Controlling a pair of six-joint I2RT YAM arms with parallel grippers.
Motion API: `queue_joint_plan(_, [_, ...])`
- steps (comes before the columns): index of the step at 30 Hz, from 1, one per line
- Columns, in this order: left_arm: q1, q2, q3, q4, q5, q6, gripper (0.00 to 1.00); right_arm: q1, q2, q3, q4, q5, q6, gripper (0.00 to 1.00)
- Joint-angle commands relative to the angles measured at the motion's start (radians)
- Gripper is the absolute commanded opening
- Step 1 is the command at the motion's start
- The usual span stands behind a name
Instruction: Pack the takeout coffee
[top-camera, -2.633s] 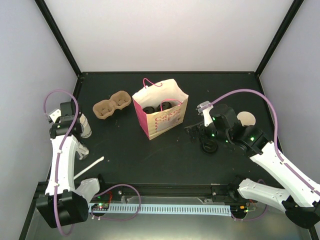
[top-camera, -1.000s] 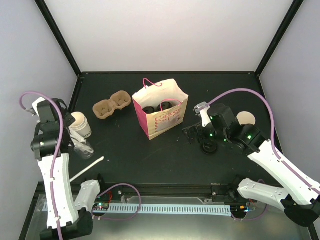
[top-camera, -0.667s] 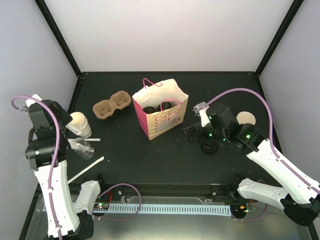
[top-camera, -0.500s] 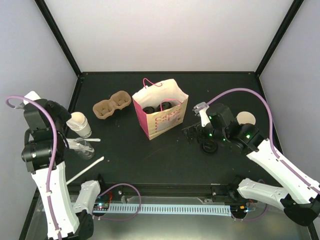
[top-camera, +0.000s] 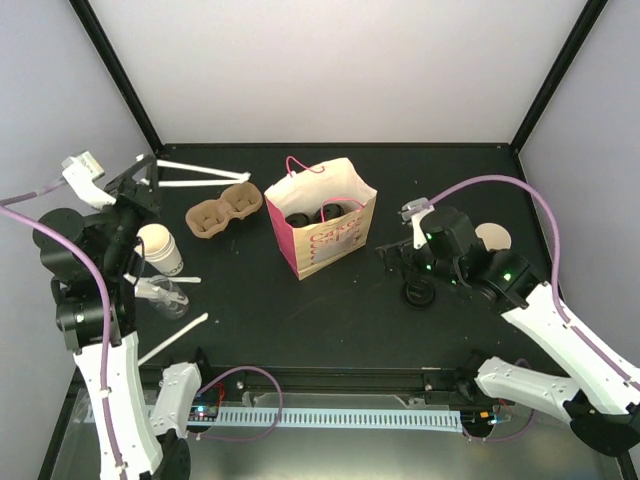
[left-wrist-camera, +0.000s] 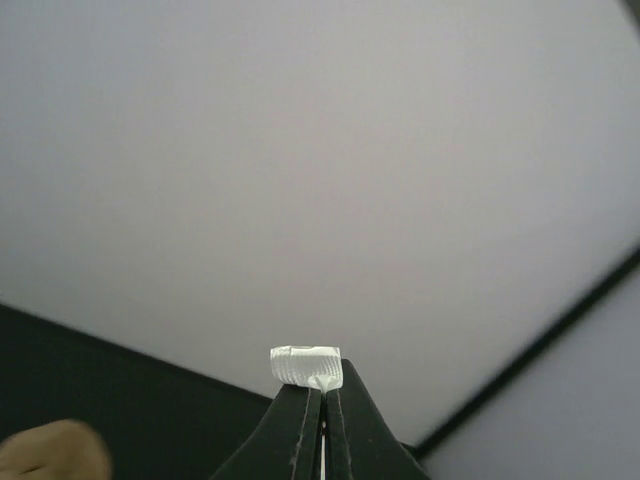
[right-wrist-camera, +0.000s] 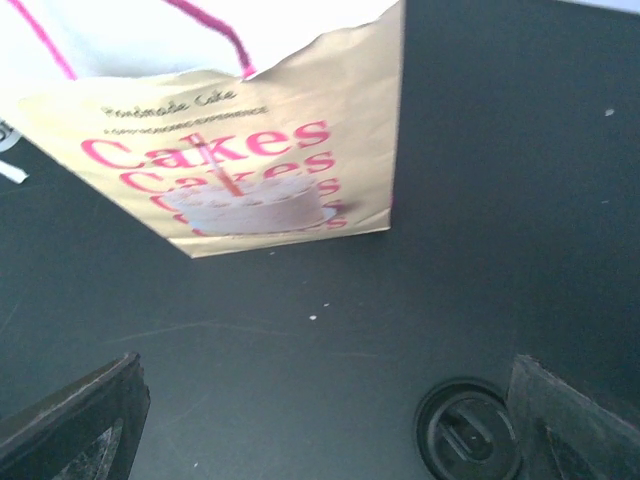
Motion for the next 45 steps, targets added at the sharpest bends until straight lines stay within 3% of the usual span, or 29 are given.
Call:
queue_joint_plan(1, [-0.036,0.015,-0.033,0.368,0.278,-0.215,0.02,-0.002,-0.048,0.032,-0.004,0.129,0.029,1.00])
queue_joint_plan(12, [-0.393,0.126,-0.095,0.426,0.021,-0.101,0.01,-0.002,-0.082,0.043,-0.005,0.151,0.058,1.00])
queue_joint_plan(21, [-0.531,0.165,-0.206,0.503,-0.169,0.011,0.01,-0.003,-0.118,0.051,-0.002,0.155,0.060,1.00])
queue_joint_plan(34, [-0.665,0.300,-0.312,0.571,-0.173,0.065,0.02,-0.002,-0.144,0.031,0.049,0.128,0.045,1.00])
queue_joint_plan(35, [-0.668,0.310,-0.309,0.570,-0.160,0.070,0.06,-0.002,-0.142,0.032,0.052,0.126,0.045,1.00])
queue_joint_plan(36, [-0.671,0.319,-0.303,0.568,-0.147,0.074,0.28,-0.003,-0.142,0.032,0.054,0.125,0.045,1.00])
queue_joint_plan(38, [-0.672,0.322,-0.266,0.511,-0.123,0.138,0.99,-0.002,-0.131,0.030,0.058,0.137,0.044,1.00])
queue_joint_plan(45, [-0.669,0.166,-0.205,0.342,-0.252,0.287,0.99,-0.002,-0.099,0.038,0.055,0.143,0.040,1.00])
